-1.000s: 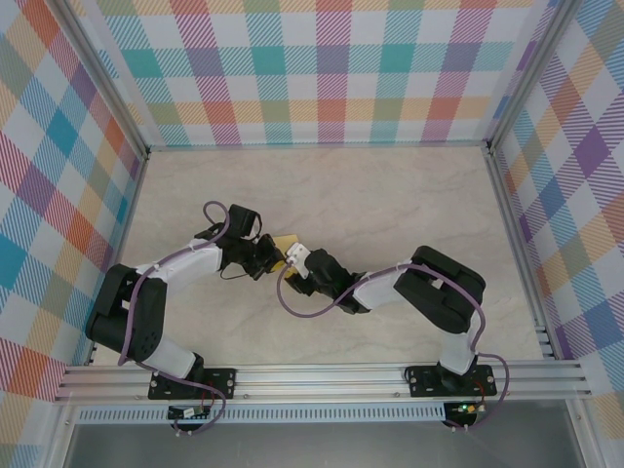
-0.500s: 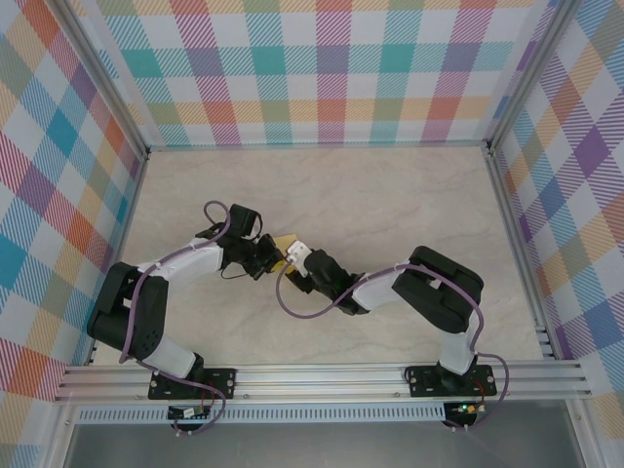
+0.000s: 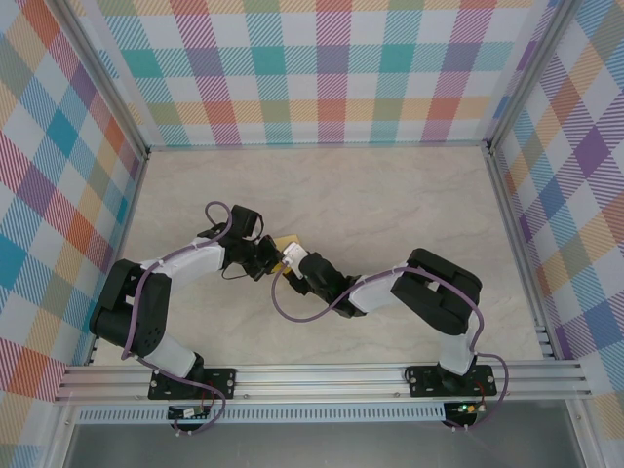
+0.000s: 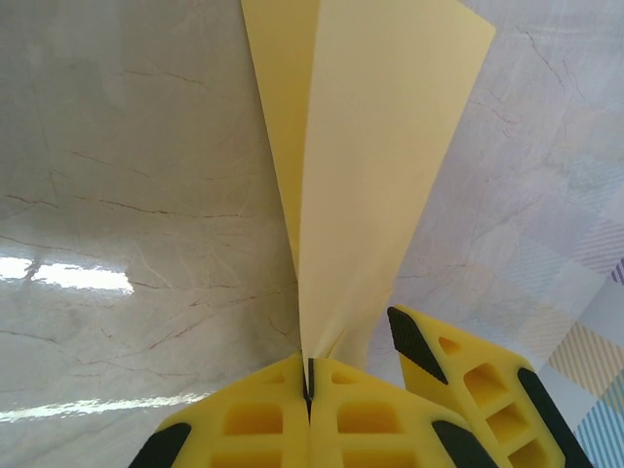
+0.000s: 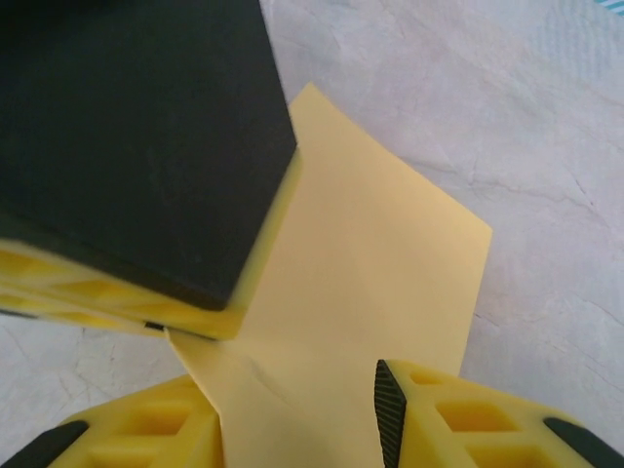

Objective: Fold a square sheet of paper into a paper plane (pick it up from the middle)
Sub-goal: Fold the wing for the fifth time at the center of the table.

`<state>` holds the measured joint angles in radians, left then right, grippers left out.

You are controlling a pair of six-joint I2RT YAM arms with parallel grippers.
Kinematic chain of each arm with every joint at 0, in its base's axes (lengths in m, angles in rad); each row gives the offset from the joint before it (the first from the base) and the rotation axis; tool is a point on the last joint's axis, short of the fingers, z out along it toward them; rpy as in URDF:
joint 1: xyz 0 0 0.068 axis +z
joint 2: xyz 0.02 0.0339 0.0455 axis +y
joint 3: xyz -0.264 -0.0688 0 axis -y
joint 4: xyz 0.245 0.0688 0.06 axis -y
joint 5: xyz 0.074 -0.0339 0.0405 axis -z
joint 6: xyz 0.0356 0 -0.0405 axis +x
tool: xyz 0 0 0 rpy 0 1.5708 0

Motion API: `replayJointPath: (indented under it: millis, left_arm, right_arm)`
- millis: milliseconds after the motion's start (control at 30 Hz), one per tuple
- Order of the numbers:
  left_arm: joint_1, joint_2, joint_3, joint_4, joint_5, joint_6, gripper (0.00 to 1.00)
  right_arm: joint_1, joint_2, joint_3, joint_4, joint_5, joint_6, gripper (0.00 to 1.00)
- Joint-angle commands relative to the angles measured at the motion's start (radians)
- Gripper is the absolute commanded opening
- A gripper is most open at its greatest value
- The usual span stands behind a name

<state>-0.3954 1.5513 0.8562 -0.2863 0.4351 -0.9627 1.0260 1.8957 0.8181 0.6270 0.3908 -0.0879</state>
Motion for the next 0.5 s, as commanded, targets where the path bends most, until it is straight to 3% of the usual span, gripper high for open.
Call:
replayJointPath:
  millis: [0,267,333,467]
  left_arm:
    - [-0.017,-0.009,0.032,-0.022,0.002,-0.011,0.00]
    - [-0.017,-0.014,0.036,-0.027,-0.002,-0.010,0.02]
    - [-0.015,-0.017,0.041,-0.040,-0.011,-0.002,0.08]
    - [0.022,-0.049,0.037,-0.054,-0.033,0.012,0.31]
  right_arm:
    - [0.005,0.029,0.032,0.011,0.053,0.036,0.39]
    - [0.006,0.029,0.025,0.016,0.065,0.040,0.29]
    - [0.006,0.025,0.020,0.019,0.064,0.040,0.25]
    - [0.004,0.020,-0.005,0.035,0.042,0.054,0.19]
